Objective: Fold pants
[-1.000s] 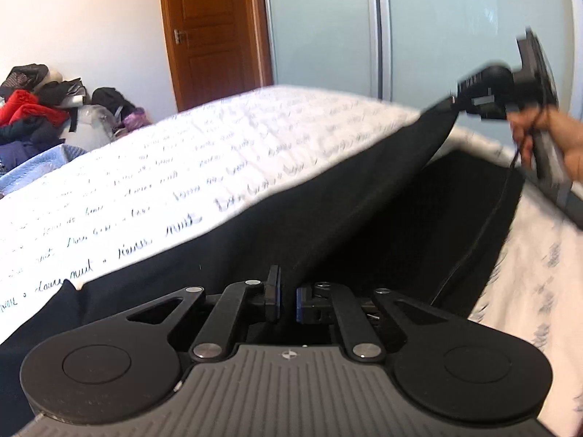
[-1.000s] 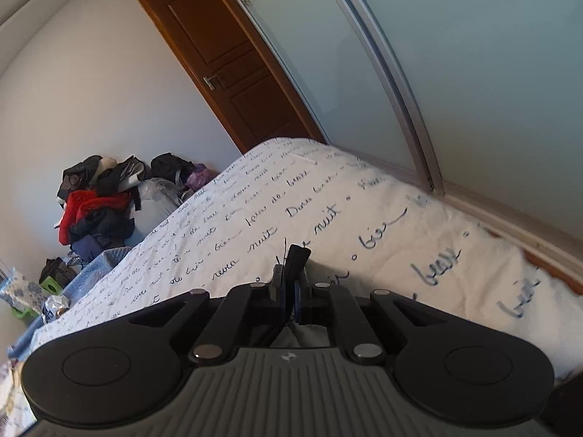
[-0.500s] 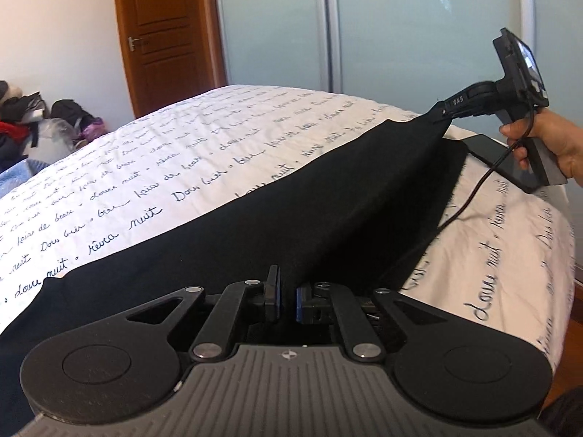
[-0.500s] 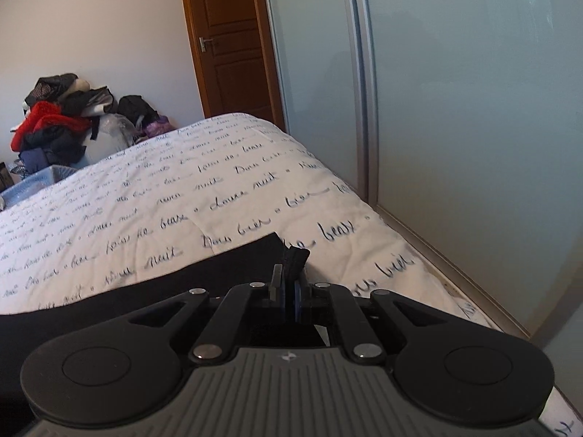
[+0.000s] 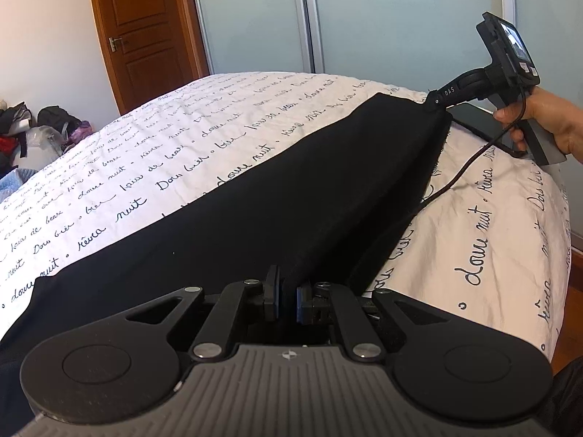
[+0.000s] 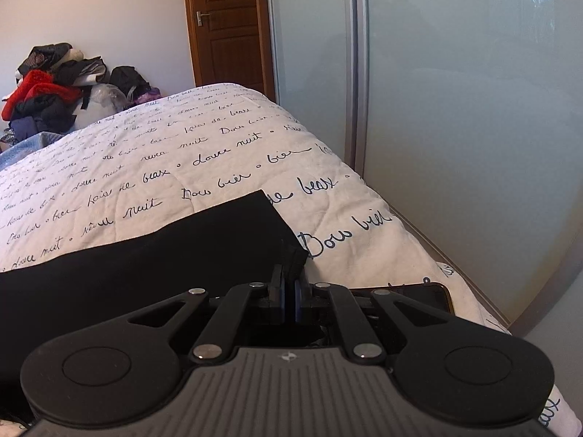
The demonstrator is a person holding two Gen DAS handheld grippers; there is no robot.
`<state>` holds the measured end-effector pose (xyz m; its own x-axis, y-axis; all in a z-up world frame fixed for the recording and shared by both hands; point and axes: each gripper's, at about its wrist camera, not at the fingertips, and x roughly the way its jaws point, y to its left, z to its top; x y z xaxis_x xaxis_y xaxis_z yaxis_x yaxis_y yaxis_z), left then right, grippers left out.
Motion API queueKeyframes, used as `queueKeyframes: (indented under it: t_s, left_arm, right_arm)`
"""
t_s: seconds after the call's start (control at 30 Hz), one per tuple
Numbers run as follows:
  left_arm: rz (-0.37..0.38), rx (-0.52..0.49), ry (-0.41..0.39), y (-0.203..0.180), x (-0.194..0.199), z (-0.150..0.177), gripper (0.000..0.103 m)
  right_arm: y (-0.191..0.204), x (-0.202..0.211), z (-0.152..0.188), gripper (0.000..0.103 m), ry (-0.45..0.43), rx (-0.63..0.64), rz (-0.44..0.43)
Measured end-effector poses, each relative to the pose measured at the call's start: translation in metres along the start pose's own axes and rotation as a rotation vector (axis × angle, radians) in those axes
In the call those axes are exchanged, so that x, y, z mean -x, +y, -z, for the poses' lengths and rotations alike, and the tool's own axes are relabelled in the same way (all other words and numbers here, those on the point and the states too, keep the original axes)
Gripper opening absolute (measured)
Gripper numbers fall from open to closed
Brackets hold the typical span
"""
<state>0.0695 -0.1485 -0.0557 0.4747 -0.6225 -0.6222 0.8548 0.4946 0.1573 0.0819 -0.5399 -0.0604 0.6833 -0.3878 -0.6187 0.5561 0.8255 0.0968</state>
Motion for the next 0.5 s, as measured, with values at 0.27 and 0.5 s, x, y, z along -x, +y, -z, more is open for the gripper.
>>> queueKeyframes:
  t_s: [0.27,0.5]
  left_arm:
    - [0.002,-0.024,0.018,-0.005,-0.003,0.001,0.015]
    - [0.066,-0.010,0.017,-0.006,0.004,0.003,0.027]
  right_arm:
    - [-0.003,0.001,0.002,0.006,0.018,0.006,0.008]
    - [0.000,0.021,-0.004,0.026,-0.055,0.046,0.109]
